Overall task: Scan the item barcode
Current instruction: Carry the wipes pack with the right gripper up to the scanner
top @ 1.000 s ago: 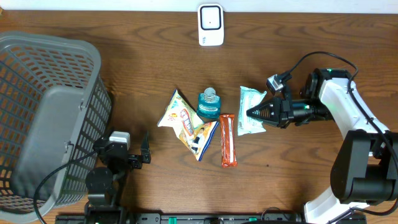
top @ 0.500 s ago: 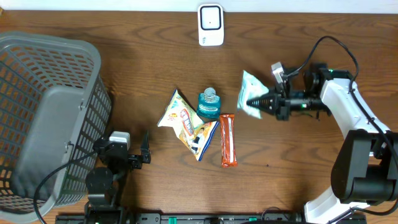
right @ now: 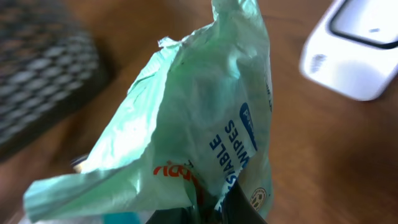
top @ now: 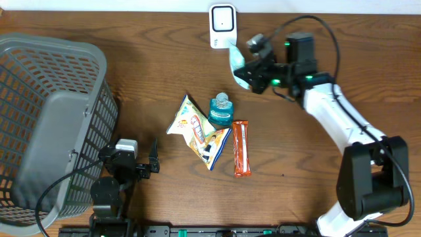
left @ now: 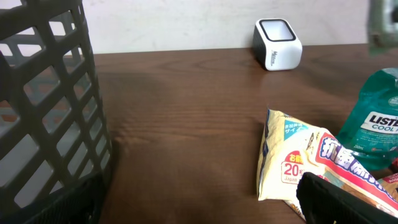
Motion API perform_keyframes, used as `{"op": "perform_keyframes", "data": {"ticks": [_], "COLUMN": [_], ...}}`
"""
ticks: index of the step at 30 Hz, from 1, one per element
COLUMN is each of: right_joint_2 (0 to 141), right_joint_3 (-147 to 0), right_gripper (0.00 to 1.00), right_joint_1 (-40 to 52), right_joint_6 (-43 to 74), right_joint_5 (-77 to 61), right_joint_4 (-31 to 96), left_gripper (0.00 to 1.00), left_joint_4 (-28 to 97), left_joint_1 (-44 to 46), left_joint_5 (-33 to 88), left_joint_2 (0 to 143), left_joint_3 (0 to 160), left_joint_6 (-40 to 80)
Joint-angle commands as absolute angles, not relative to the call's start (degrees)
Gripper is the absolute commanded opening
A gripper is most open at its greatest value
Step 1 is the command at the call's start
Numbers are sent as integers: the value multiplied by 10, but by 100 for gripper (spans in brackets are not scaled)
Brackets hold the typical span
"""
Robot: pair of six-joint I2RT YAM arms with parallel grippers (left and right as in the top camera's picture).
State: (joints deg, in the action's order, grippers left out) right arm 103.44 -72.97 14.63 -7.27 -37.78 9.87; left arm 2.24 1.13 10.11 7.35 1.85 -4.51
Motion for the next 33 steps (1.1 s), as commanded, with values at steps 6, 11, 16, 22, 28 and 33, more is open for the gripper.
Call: {"op": "perform_keyframes", "data": {"ticks": [6, 11, 16, 22, 28, 33], "right_joint_2": [1134, 1273, 1378, 1437, 1440, 1436], "right_joint_3": [-898, -1093, -1238, -1298, -1305, -1347], "right_gripper": [1, 1, 1, 1, 1, 1], "right_joint_1": [205, 210, 218, 225, 230, 229], "right_joint_6": [-55, -80, -105, -114, -114, -103], "right_joint_5": [-141, -90, -41, 10, 17, 112], "right_joint_4": [92, 150, 178, 176, 175, 265], "left_gripper": [98, 98, 98, 98, 98, 98], "left_joint_4": [29, 29, 29, 29, 29, 29], "left_joint_1": [10, 10, 10, 10, 10, 10], "left_joint_5": [100, 100, 100, 100, 100, 100], "left_joint_2": [72, 72, 72, 72, 72, 72], "left_joint_3": [2, 2, 2, 2, 2, 2], "left_joint_6": [-43, -43, -43, -43, -43, -43]}}
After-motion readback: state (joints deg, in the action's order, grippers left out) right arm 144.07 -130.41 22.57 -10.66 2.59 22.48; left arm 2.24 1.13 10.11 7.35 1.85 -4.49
